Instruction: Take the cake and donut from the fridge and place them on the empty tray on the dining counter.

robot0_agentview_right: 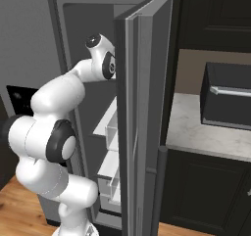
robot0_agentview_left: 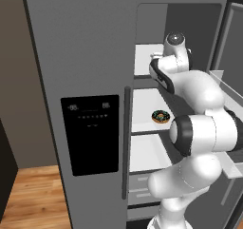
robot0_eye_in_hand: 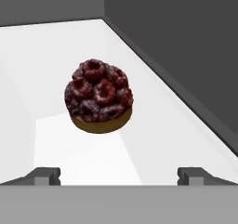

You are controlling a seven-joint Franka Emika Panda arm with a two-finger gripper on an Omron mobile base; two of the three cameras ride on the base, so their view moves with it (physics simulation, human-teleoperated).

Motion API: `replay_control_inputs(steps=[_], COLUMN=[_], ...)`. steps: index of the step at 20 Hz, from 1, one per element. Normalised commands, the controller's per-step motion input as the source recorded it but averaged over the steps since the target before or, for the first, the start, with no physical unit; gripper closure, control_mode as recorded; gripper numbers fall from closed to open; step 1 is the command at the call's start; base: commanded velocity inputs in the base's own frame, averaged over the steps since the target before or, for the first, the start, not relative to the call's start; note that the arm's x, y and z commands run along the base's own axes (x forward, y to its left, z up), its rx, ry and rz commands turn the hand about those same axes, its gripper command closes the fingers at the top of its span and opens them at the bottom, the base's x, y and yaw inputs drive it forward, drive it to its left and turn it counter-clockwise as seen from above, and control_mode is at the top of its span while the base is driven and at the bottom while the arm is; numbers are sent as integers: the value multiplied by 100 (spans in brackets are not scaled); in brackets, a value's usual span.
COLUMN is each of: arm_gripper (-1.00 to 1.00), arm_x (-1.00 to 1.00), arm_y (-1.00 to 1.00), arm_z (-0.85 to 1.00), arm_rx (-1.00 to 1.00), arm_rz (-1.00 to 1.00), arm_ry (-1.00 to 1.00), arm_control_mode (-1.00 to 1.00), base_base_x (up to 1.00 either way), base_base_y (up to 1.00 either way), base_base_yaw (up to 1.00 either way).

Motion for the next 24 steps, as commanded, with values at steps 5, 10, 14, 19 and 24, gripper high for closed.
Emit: replay_control_inputs(steps=[5,10,14,19,24], arm_gripper=[-100,-100,-100,-100,-100], arm_x=[17,21,27,36,25], arm_y=[-9,0,0,0,-3], arm_z=[0,-3,-11,-9,0], arm_rx=[0,0,0,1,3], arm_rz=[0,0,0,0,0], arm_ry=[-1,-1,0,0,-2], arm_control_mode=[-100,-100,-100,-100,-100], base_base_x=[0,0,0,0,0], base_base_y=[0,0,0,0,0], base_base_yaw=[0,0,0,0,0])
